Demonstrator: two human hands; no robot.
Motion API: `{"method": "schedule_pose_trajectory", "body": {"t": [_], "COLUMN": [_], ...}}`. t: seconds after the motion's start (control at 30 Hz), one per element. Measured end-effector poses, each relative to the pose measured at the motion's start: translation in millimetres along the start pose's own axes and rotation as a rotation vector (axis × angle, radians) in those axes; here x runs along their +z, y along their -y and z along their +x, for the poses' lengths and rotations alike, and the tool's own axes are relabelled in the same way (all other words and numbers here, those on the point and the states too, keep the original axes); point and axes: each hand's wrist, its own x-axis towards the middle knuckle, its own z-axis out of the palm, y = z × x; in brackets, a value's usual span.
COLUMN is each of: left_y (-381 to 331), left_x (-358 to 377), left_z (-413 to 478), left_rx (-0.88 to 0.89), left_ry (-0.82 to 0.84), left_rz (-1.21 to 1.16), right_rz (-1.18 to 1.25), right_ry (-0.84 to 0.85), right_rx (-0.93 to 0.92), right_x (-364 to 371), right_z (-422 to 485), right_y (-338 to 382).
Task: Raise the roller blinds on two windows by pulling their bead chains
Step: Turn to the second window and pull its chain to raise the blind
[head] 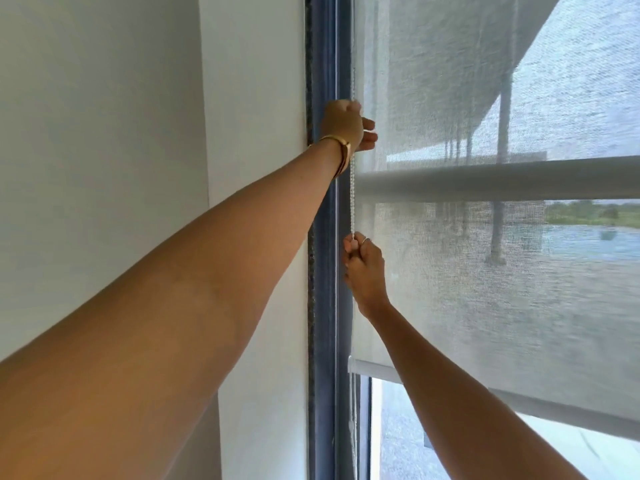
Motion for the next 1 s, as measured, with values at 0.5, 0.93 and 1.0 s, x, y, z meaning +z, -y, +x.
{"method": "schedule_pose_trajectory", "body": {"t": [0.5, 0.93, 1.0], "left_y": [22, 41, 47], "left_x": [-13, -8, -6], "left_z": [-15, -33, -37], "left_rx": [0.168, 0.285, 0.283], "left_ry": [-0.214, -0.234, -0.224], "left_rz": [0.226, 0.196, 0.173], "right_rz": [-0.049, 0.061, 0.024], "right_ry": [0.384, 0.181, 0.162], "right_rx": [0.385, 0.240, 0.185], "right_x": [-22, -24, -23], "right_z": [-9, 81, 100], "right_y": [2, 97, 119]}}
